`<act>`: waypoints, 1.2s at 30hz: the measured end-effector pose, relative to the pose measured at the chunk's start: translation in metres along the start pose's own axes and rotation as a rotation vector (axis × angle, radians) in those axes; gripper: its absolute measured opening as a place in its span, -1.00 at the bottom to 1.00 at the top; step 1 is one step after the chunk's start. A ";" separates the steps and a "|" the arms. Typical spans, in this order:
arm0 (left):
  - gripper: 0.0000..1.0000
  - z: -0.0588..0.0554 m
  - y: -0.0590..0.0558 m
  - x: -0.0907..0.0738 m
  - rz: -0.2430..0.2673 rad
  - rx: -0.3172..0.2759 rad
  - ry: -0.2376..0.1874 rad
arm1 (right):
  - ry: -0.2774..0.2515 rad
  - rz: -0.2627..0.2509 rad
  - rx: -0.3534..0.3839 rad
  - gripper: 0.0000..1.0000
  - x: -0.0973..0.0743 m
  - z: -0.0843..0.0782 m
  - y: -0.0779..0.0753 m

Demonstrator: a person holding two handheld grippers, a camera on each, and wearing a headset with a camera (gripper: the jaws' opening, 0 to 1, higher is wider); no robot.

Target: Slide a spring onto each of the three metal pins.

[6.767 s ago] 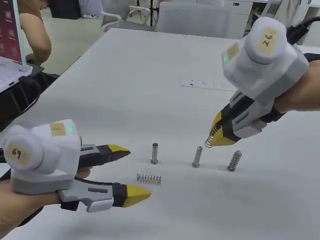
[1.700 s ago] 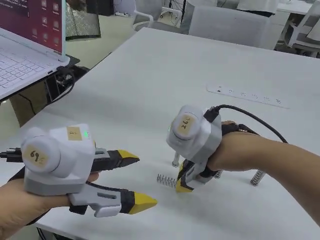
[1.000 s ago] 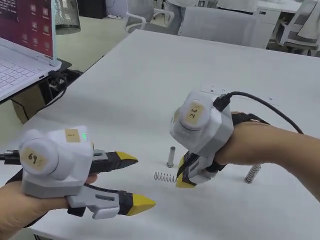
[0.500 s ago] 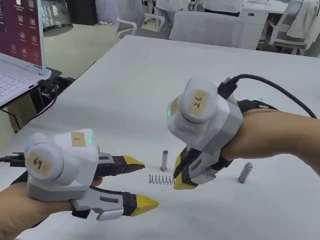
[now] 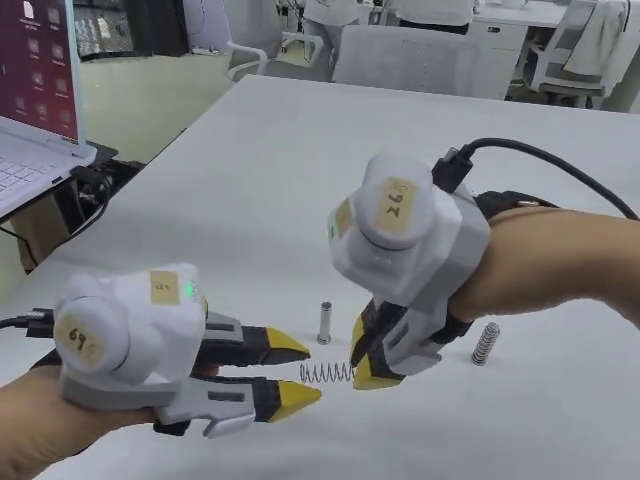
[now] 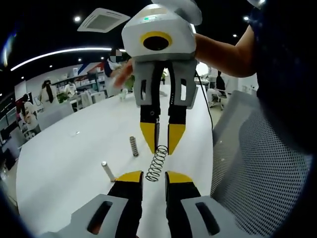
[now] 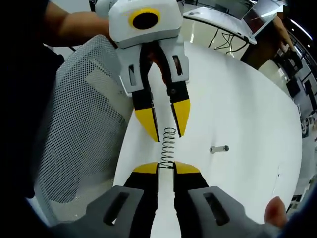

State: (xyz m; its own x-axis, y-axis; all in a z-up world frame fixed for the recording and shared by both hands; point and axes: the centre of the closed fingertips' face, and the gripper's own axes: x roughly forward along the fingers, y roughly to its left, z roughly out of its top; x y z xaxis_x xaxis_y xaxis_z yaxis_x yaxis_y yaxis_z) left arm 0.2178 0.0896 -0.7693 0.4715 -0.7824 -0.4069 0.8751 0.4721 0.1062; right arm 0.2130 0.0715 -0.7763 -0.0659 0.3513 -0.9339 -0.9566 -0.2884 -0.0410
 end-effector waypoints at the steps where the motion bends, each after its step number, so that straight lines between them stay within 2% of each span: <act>1: -0.86 0.000 -0.001 0.001 -0.004 0.008 0.002 | 0.001 0.000 -0.001 -0.84 0.000 0.000 0.001; 7: -0.93 -0.003 -0.002 0.001 -0.005 0.022 0.016 | -0.016 0.000 0.003 -0.84 -0.005 0.005 0.002; 16: -0.94 -0.005 -0.001 0.001 -0.005 0.003 0.016 | -0.086 -0.016 -0.001 -0.84 -0.018 0.024 0.002; 24: -0.94 -0.005 -0.002 0.003 -0.012 -0.005 0.013 | -0.122 -0.025 -0.020 -0.84 -0.022 0.038 0.001; 30: -0.94 -0.002 -0.003 0.005 -0.017 -0.005 0.008 | -0.135 -0.026 -0.030 -0.84 -0.023 0.047 0.001; 36: -0.94 -0.002 -0.003 0.008 -0.021 -0.006 0.006 | -0.130 -0.025 -0.035 -0.84 -0.022 0.048 0.001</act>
State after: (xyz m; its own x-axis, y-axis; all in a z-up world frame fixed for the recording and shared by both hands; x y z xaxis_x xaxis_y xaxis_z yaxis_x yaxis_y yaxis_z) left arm 0.2183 0.0829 -0.7745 0.4524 -0.7899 -0.4140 0.8841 0.4580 0.0921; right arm 0.2002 0.1060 -0.7389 -0.0808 0.4709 -0.8785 -0.9483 -0.3078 -0.0778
